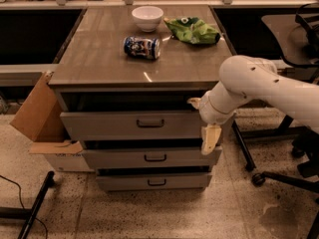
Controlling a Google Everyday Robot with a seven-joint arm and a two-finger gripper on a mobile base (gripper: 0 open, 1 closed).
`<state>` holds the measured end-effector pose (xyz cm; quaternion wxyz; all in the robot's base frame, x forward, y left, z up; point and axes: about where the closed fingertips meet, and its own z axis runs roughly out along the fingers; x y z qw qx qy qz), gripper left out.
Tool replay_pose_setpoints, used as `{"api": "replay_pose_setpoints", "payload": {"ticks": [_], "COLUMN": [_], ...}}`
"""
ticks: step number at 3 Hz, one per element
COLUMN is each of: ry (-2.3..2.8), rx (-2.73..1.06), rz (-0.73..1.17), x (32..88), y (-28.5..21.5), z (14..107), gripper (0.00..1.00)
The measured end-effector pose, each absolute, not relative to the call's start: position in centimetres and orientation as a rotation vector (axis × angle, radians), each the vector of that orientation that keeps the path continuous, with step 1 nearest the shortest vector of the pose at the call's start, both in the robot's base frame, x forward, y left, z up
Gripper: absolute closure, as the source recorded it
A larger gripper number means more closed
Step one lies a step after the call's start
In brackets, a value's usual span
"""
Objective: Open top drawer
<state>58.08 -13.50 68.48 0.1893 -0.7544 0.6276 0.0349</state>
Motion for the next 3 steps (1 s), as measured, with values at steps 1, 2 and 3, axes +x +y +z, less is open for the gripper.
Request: {"api": "replay_pose_setpoints", "payload": {"ticks": [1,2,3], "ry": [1.767,1.765,1.760], "rx": [-2.156,-2.182,-2.219], "rz": [0.098,0.110,0.136], "x": [58.7,58.9,58.4], "y": [-12.8,-12.1,-11.2], "z": [67.7,67.0,65.9], "gripper": [0.00,0.00,0.17]}}
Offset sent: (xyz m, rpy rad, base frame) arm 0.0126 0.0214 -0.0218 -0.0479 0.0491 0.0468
